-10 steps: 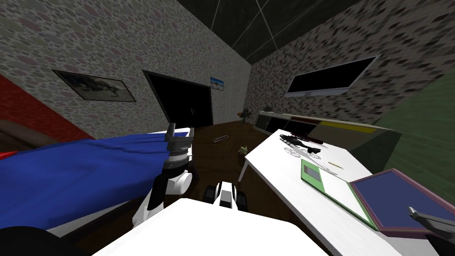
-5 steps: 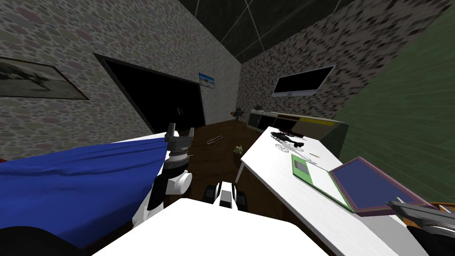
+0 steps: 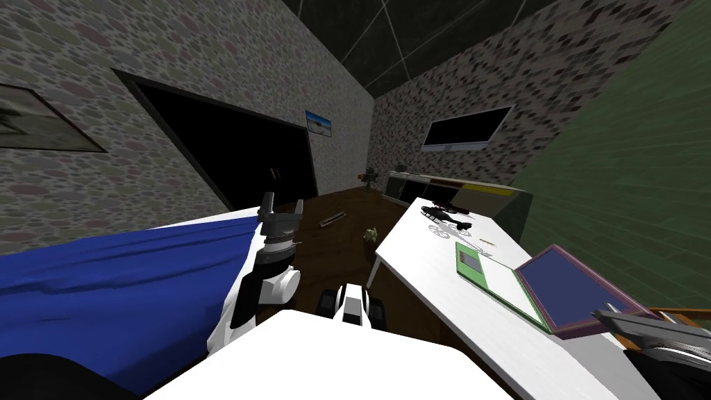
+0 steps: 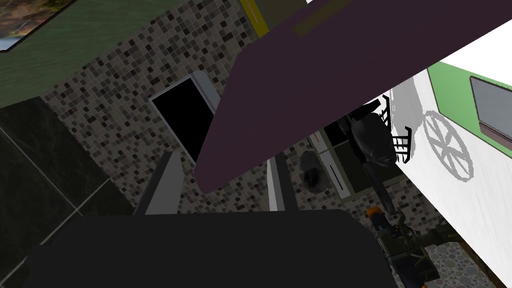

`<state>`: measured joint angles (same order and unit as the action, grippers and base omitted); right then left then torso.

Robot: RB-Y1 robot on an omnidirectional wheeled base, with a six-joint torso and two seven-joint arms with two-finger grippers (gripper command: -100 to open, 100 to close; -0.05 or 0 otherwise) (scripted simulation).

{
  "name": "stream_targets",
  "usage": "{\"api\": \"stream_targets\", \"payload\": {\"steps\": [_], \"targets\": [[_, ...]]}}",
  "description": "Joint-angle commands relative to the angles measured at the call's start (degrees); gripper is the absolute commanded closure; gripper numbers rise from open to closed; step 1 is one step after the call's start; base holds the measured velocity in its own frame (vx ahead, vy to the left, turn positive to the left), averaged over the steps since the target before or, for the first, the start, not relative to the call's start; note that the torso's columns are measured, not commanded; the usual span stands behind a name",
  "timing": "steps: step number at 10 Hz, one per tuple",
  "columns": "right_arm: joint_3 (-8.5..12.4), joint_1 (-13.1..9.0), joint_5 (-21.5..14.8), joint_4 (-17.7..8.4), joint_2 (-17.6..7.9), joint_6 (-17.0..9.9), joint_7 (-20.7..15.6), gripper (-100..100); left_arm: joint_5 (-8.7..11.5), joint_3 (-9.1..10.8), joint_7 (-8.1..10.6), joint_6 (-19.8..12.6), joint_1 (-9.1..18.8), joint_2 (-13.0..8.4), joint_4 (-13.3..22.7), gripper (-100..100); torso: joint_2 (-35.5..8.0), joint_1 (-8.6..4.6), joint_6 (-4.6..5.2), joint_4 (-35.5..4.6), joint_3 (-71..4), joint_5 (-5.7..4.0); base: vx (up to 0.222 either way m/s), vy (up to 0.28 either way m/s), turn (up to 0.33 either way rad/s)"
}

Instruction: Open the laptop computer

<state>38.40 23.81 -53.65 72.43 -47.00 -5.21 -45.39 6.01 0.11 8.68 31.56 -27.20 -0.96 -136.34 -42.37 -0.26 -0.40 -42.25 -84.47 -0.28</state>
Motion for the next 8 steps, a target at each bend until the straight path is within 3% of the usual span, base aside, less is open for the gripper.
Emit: {"api": "stream_targets", "payload": {"steps": [1, 7, 8], "targets": [[-0.5, -1.5, -4.6, 0.0, 1.8, -4.0, -4.2, 100, 0.0, 0.0, 0.0, 0.0, 0.0, 0.0, 0.0, 0, 0.2, -0.16, 0.08, 0.0, -0.1, -0.05, -0.098, 0.0, 0.237], [-1.1, -4.3, -13.8, -0.1, 5.4, -12.1, -12.3, 100, 0.0, 0.01, 0.0, 0.0, 0.0, 0.0, 0.0, 0, 0.3, 0.01, 0.28, 0.0, -0.2, 0.12, -0.079, 0.004, 0.229], [-1.1, -3.9, -12.6, 0.0, 5.0, -11.3, -11.4, 100, 0.0, 0.01, 0.0, 0.0, 0.0, 0.0, 0.0, 0, 0.2, 0.09, 0.34, 0.0, -0.2, 0.19, -0.031, 0.005, 0.055]]}}
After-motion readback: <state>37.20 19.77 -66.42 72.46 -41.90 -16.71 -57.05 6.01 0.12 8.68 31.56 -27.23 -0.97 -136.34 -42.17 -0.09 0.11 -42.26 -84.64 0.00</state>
